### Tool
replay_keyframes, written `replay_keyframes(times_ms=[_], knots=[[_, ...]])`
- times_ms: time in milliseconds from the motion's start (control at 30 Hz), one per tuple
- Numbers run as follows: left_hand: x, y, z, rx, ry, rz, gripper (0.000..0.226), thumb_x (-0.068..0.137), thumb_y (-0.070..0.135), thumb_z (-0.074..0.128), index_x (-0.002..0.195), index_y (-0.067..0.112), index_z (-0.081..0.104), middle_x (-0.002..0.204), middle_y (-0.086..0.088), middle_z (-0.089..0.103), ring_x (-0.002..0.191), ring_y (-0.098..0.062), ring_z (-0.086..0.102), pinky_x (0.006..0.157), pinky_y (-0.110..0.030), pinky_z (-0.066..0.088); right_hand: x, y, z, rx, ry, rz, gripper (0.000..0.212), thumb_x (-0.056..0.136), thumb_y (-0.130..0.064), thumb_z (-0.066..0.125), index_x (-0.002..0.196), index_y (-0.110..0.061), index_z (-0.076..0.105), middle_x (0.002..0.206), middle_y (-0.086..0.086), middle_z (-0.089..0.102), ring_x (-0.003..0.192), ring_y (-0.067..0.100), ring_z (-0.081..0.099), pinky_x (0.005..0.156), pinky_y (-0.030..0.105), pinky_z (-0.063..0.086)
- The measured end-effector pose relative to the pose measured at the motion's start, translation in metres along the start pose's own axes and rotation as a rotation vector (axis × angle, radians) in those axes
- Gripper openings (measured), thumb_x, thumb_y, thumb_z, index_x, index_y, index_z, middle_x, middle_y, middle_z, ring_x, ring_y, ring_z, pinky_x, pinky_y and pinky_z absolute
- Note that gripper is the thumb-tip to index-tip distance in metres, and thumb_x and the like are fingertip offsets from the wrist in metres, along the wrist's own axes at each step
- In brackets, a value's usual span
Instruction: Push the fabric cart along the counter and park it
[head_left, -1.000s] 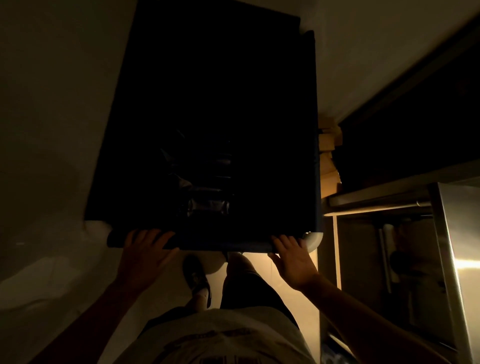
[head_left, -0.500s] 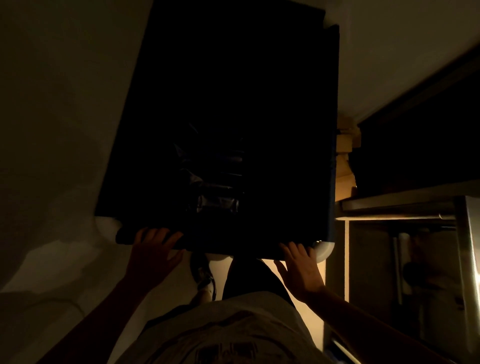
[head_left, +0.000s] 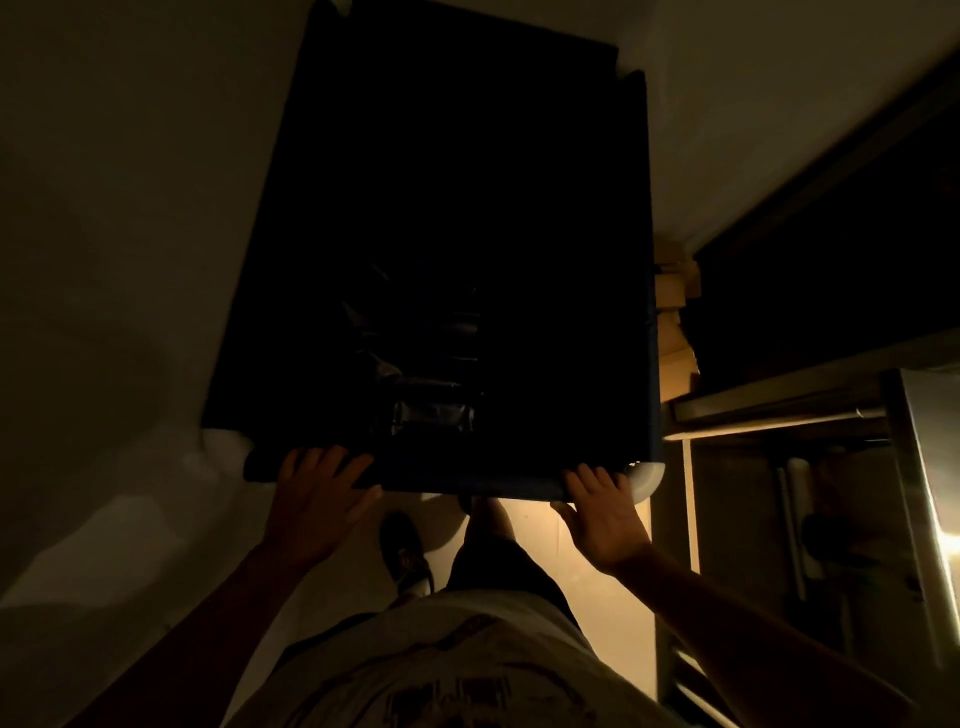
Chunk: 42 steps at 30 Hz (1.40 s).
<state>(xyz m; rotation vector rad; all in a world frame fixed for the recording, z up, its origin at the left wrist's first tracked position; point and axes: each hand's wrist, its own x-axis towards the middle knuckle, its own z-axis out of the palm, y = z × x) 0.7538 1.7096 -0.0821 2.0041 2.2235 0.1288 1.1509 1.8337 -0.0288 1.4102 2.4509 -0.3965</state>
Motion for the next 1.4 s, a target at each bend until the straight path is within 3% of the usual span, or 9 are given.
replay_keyframes(times_ms=[233,667,833,1000,1167,1400], knots=[[0.001,0.0,-0.008,-0.044,-0.006,-0.007,0.054,0.097,0.062,0.035,0.126,0.026,0.065,0.116,-0.003,0.065,0.108,-0.031,0.057,0.102,-0.05,0.038,0.0,-0.008,-0.012,-0.024,-0.1,0.038,0.05,0.107,-0.049,0.041,0.152,-0.025,0.043,0.148,-0.003,0.049,0.133,0.021,0.048,0.116,0.038,0.033],[0.003,0.005,-0.024,0.001,-0.079,0.0,0.051,0.095,0.06,0.042,0.127,0.027,0.064,0.115,-0.004,0.066,0.109,-0.031,0.059,0.1,-0.047,0.038,-0.003,-0.021,-0.027,-0.033,-0.147,0.083,0.045,0.107,-0.041,0.046,0.149,-0.024,0.043,0.147,0.0,0.049,0.134,0.024,0.048,0.116,0.04,0.036],[0.002,0.011,-0.037,0.003,-0.101,-0.008,0.058,0.095,0.061,0.035,0.127,0.024,0.065,0.117,-0.008,0.069,0.11,-0.035,0.061,0.105,-0.051,0.038,-0.01,-0.028,-0.03,-0.023,-0.108,0.108,0.043,0.108,-0.041,0.043,0.148,-0.023,0.044,0.143,0.001,0.052,0.132,0.025,0.05,0.118,0.043,0.033],[-0.007,0.031,-0.046,-0.111,-0.108,-0.136,0.057,0.094,0.055,0.037,0.131,0.02,0.064,0.13,-0.012,0.065,0.122,-0.039,0.058,0.114,-0.058,0.03,-0.034,-0.028,-0.038,0.089,0.002,0.116,0.045,0.109,-0.039,0.043,0.15,-0.021,0.046,0.143,0.003,0.054,0.135,0.027,0.05,0.12,0.043,0.032],[-0.015,0.057,-0.077,-0.321,-0.061,-0.203,0.045,0.101,0.041,0.047,0.138,0.016,0.055,0.137,-0.017,0.058,0.125,-0.044,0.053,0.107,-0.057,0.043,-0.07,-0.018,-0.05,0.168,0.101,0.093,0.048,0.108,-0.037,0.046,0.153,-0.02,0.044,0.148,0.003,0.051,0.138,0.026,0.048,0.119,0.043,0.033],[-0.046,0.112,-0.127,-0.335,0.123,-0.106,0.041,0.101,0.035,0.051,0.136,0.015,0.055,0.133,-0.017,0.06,0.122,-0.041,0.056,0.103,-0.054,0.048,-0.139,-0.007,-0.071,0.216,0.281,0.103,0.054,0.108,-0.039,0.047,0.157,-0.02,0.039,0.157,0.005,0.045,0.144,0.028,0.043,0.123,0.044,0.03]])
